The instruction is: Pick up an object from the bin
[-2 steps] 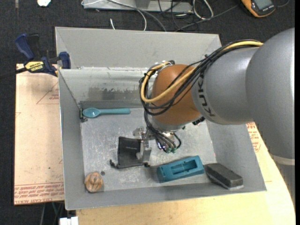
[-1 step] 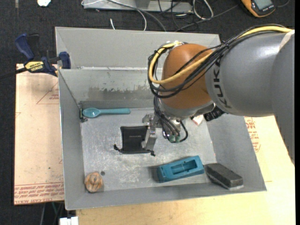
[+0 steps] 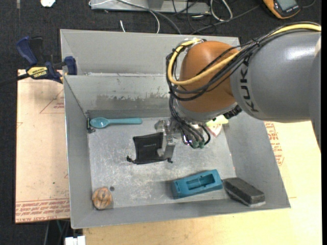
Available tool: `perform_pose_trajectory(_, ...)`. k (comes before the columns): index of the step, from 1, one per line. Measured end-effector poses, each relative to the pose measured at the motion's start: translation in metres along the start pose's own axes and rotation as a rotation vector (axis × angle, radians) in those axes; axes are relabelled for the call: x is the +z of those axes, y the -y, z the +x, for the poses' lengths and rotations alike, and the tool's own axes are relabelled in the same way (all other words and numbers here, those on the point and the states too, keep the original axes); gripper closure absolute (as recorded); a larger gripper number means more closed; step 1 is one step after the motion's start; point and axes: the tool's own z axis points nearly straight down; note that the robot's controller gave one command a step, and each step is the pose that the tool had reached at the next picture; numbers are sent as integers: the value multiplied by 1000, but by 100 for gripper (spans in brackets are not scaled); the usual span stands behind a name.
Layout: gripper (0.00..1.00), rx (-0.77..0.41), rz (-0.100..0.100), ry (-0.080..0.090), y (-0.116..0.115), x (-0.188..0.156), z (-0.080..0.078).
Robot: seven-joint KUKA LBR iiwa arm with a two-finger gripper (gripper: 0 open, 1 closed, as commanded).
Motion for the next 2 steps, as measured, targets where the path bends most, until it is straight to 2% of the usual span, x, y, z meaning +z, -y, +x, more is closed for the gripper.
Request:
perform_pose_trajectory(1,100,-107,0,-9,-12,15,4)
perform_pose_trajectory(2,100,-48,2,-12,6,-54,3)
